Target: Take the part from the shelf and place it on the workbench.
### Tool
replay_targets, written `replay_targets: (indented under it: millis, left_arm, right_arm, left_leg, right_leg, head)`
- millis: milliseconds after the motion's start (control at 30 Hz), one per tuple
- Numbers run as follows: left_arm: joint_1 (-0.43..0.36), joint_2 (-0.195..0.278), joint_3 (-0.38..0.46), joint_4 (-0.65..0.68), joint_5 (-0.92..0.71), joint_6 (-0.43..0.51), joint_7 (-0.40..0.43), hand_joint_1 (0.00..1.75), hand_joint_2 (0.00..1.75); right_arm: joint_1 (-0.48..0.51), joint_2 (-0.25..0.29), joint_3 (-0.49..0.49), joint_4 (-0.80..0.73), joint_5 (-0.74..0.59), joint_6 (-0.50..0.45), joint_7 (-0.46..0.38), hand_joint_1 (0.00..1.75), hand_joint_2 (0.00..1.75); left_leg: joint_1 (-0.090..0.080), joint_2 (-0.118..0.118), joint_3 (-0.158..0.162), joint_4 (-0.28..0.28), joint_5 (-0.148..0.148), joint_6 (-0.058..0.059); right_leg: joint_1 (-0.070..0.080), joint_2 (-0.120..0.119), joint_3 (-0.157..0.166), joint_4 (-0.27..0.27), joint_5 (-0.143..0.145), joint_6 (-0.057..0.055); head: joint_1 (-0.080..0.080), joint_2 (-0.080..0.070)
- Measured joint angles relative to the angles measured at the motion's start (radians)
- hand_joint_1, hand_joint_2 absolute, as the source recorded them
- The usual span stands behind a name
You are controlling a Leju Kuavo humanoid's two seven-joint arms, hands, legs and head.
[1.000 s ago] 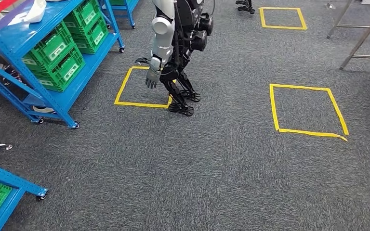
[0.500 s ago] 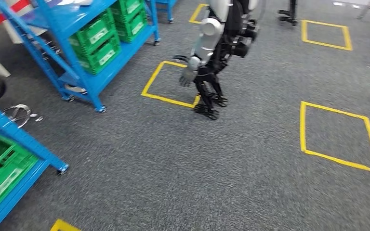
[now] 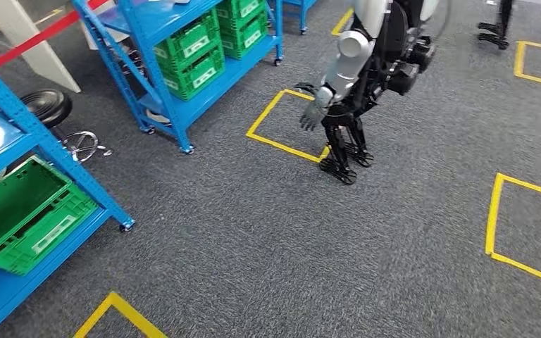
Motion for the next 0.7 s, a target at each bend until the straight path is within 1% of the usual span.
replay_targets:
  millis: [33,67,100,133,167,200,233,267,300,333,367,400,433,467,500,533,567,600,633,667,700]
  left_arm:
    - [0.0,0.0,0.0,0.0,0.0,-0.001,-0.001,0.0,0.0]
    - [0.001,0.0,0.0,0.0,0.001,-0.002,-0.001,0.0,0.0]
    - [0.002,0.0,0.0,0.0,0.001,-0.002,-0.001,0.0,0.0]
    - [0.004,0.0,0.0,0.0,0.001,-0.003,-0.001,0.0,0.0]
    - [0.004,0.001,0.0,0.0,0.001,-0.004,-0.001,0.0,0.0]
    - [0.002,0.002,0.0,0.0,0.001,-0.004,-0.001,0.0,0.0]
    - [0.0,0.003,0.0,0.0,0.001,-0.005,-0.001,0.0,0.0]
    - [-0.002,0.004,0.0,0.0,0.001,-0.005,-0.001,0.0,0.0]
    - [-0.003,0.006,0.0,0.0,0.001,-0.005,-0.002,0.0,0.0]
    - [-0.002,0.006,0.0,0.0,0.001,-0.005,-0.002,0.0,0.0]
    - [0.0,0.007,0.0,0.0,0.001,-0.005,-0.002,0.0,0.0]
    - [0.001,0.008,0.001,0.0,0.001,-0.006,-0.002,0.0,0.0]
    - [0.001,0.008,0.001,0.0,0.001,-0.006,-0.002,0.0,0.0]
    - [0.0,0.007,0.001,0.0,0.001,-0.007,-0.002,0.0,0.0]
    - [-0.002,0.006,0.001,0.0,0.001,-0.008,-0.002,0.0,0.0]
    - [-0.002,0.005,0.001,-0.001,0.001,-0.008,-0.002,0.0,0.0]
    - [-0.002,0.004,0.001,-0.001,0.001,-0.009,-0.002,0.0,0.0]
    - [-0.001,0.004,0.001,-0.001,0.001,-0.009,-0.002,0.0,0.0]
    - [0.0,0.004,0.001,-0.001,0.001,-0.009,-0.002,0.0,0.0]
    - [0.0,0.004,0.001,-0.001,0.001,-0.009,-0.003,0.0,0.0]
    - [0.0,0.004,0.001,-0.001,0.001,-0.009,-0.003,0.0,0.0]
  right_arm:
    - [0.001,0.0,0.0,0.0,0.0,0.0,0.0,0.0,0.0]
    - [0.001,-0.001,0.0,0.0,0.0,0.0,0.0,0.0,0.0]
    - [0.0,-0.001,0.0,0.0,0.0,0.0,0.0,0.0,0.0]
    - [-0.001,-0.001,0.0,0.0,0.0,0.001,0.0,0.0,0.0]
    - [-0.002,0.0,0.0,0.0,0.0,0.001,0.0,0.0,0.0]
    - [-0.002,0.001,0.0,0.0,0.0,0.001,0.0,0.0,0.0]
    - [-0.003,0.001,0.0,0.0,0.0,0.002,0.0,0.0,0.0]
    - [-0.004,0.002,0.0,0.0,0.0,0.002,0.0,0.0,0.0]
    - [-0.004,0.003,0.0,0.0,0.0,0.003,0.0,0.0,0.0]
    - [-0.005,0.003,0.0,0.0,0.0,0.003,0.0,0.0,0.0]
    - [-0.006,0.004,0.0,0.0,0.0,0.003,0.0,0.0,0.0]
    - [-0.006,0.005,0.0,-0.001,0.0,0.003,-0.001,0.0,0.0]
    - [-0.006,0.005,0.001,-0.001,0.0,0.004,-0.002,0.0,0.0]
    - [-0.004,0.003,0.001,-0.001,0.0,0.004,-0.002,0.0,0.0]
    - [-0.002,0.002,0.001,-0.001,0.0,0.004,-0.002,0.0,0.0]
    - [0.0,0.0,0.001,-0.001,0.0,0.004,-0.002,0.0,0.0]
    - [0.001,-0.002,0.001,-0.001,0.0,0.005,-0.002,0.0,0.0]
    - [0.001,-0.002,0.001,-0.001,0.0,0.007,-0.003,0.0,0.0]
    - [0.001,-0.003,0.001,-0.001,0.0,0.009,-0.003,0.0,0.0]
    - [0.001,-0.003,0.001,-0.001,0.0,0.01,-0.004,0.0,0.0]
    - [0.0,-0.003,0.001,-0.001,0.0,0.011,-0.004,0.0,0.0]
  left_leg:
    - [0.0,0.008,-0.031,0.058,-0.019,-0.001]
    - [0.0,0.01,-0.046,0.086,-0.021,0.0]
    - [0.0,0.013,-0.041,0.074,-0.004,0.001]
    - [-0.002,0.019,-0.015,0.022,0.028,0.005]
    - [-0.006,0.039,0.024,-0.052,0.063,0.012]
    - [-0.011,0.066,0.061,-0.121,0.088,0.019]
    - [-0.017,0.087,0.086,-0.17,0.103,0.025]
    - [-0.022,0.102,0.098,-0.194,0.107,0.03]
    - [-0.025,0.098,0.098,-0.198,0.105,0.032]
    - [-0.025,0.085,0.098,-0.202,0.107,0.035]
    - [-0.022,0.074,0.101,-0.206,0.111,0.038]
    - [-0.018,0.061,0.104,-0.211,0.115,0.042]
    - [-0.013,0.048,0.107,-0.216,0.119,0.046]
    - [-0.009,0.035,0.108,-0.217,0.121,0.048]
    - [-0.007,0.021,0.107,-0.217,0.121,0.05]
    - [-0.006,0.006,0.108,-0.217,0.12,0.05]
    - [-0.006,-0.009,0.108,-0.217,0.12,0.05]
    - [-0.004,-0.025,0.11,-0.216,0.119,0.049]
    - [-0.002,-0.04,0.113,-0.215,0.118,0.047]
    - [0.0,-0.055,0.115,-0.213,0.115,0.043]
    - [0.002,-0.063,0.116,-0.212,0.114,0.041]
  right_leg:
    - [0.001,-0.015,0.0,0.0,-0.001,-0.001]
    - [0.002,-0.028,0.001,0.0,-0.003,-0.002]
    - [0.003,-0.04,0.002,0.0,-0.005,-0.002]
    - [0.004,-0.052,0.006,0.0,-0.007,-0.001]
    - [0.005,-0.062,0.01,0.0,-0.009,0.0]
    - [0.009,-0.072,0.014,0.0,-0.013,0.003]
    - [0.011,-0.081,0.017,0.0,-0.016,0.007]
    - [0.012,-0.09,0.02,0.0,-0.019,0.011]
    - [0.013,-0.1,0.023,-0.002,-0.021,0.016]
    - [0.013,-0.11,0.027,-0.005,-0.022,0.02]
    - [0.012,-0.105,0.03,-0.004,-0.026,0.026]
    - [0.011,-0.087,0.027,0.011,-0.038,0.031]
    - [0.01,-0.061,0.013,0.046,-0.06,0.036]
    - [0.008,-0.03,-0.014,0.104,-0.09,0.04]
    - [0.007,-0.012,-0.048,0.173,-0.121,0.043]
    - [0.007,-0.004,-0.082,0.237,-0.142,0.045]
    - [0.007,-0.001,-0.105,0.274,-0.146,0.046]
    - [0.007,0.0,-0.11,0.27,-0.128,0.046]
    - [0.005,0.004,-0.095,0.224,-0.093,0.046]
    - [0.002,0.016,-0.066,0.152,-0.05,0.047]
    - [0.0,0.021,-0.049,0.11,-0.026,0.047]
  head:
    - [-0.002,0.0]
    - [-0.003,0.0]
    - [-0.005,0.0]
    - [-0.007,0.0]
    - [-0.01,0.0]
    - [-0.012,0.0]
    - [-0.013,0.0]
    - [-0.014,0.0]
    - [-0.014,0.0]
    - [-0.015,0.0]
    - [-0.015,0.0]
    - [-0.014,0.0]
    - [-0.011,0.0]
    - [-0.005,0.0]
    - [0.001,0.0]
    - [0.007,0.0]
    - [0.013,0.0]
    - [0.017,0.0]
    - [0.021,0.0]
    - [0.024,0.0]
    - [0.025,0.0]
